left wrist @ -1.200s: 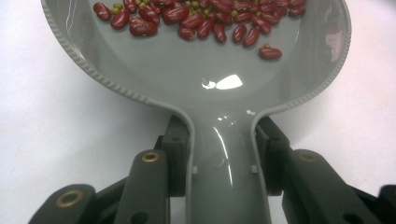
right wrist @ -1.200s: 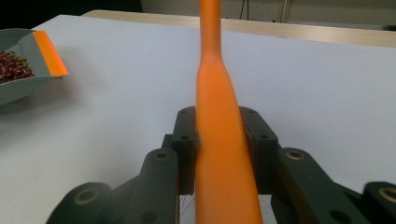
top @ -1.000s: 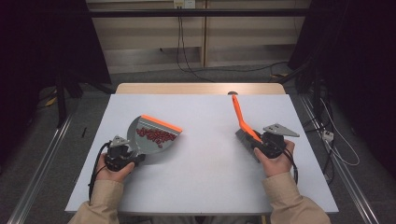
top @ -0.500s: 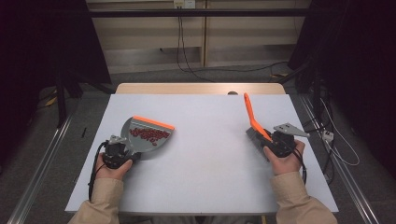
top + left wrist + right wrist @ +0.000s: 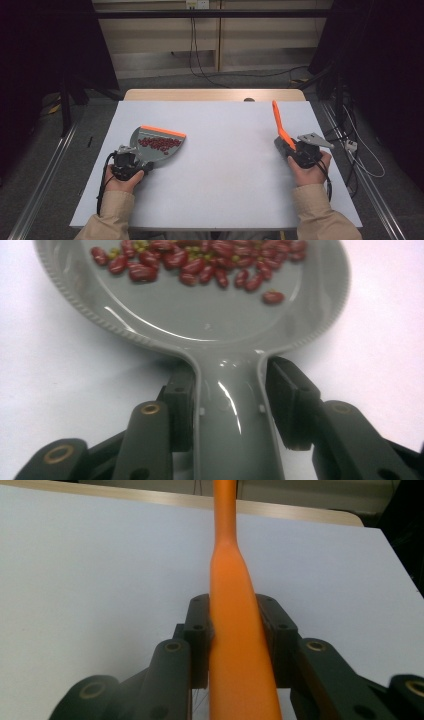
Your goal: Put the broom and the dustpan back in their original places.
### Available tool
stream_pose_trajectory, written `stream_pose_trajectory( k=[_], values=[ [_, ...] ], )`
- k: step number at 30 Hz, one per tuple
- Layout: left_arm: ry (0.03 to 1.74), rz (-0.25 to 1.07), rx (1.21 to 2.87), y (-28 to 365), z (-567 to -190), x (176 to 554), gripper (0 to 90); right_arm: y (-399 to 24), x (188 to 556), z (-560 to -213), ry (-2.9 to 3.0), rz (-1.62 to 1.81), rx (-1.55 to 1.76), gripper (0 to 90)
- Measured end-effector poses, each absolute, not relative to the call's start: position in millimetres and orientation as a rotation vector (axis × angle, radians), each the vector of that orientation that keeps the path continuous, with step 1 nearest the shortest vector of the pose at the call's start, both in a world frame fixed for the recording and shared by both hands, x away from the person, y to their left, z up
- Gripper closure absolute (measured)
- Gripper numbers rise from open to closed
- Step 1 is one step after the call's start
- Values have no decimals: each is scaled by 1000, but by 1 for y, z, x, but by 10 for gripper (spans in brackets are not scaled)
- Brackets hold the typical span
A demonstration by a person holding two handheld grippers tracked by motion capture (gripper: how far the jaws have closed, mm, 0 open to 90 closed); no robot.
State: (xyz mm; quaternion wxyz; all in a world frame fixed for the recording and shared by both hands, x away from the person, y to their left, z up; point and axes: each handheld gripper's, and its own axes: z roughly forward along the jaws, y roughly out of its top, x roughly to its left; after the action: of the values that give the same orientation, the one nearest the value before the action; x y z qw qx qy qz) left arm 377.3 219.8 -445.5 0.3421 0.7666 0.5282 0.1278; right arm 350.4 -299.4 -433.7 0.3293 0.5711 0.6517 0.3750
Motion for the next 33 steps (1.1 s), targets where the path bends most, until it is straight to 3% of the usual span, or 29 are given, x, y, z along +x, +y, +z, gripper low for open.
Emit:
stream_pose_trajectory(
  k=[24, 33],
  values=[
    [1286, 221, 1974, 201, -444, 367, 332, -280, 343, -440, 1712, 1096, 1521, 673],
    [1245, 244, 1951, 204, -438, 361, 180, -261, 338, -435, 1753, 1319, 1464, 439]
  ],
)
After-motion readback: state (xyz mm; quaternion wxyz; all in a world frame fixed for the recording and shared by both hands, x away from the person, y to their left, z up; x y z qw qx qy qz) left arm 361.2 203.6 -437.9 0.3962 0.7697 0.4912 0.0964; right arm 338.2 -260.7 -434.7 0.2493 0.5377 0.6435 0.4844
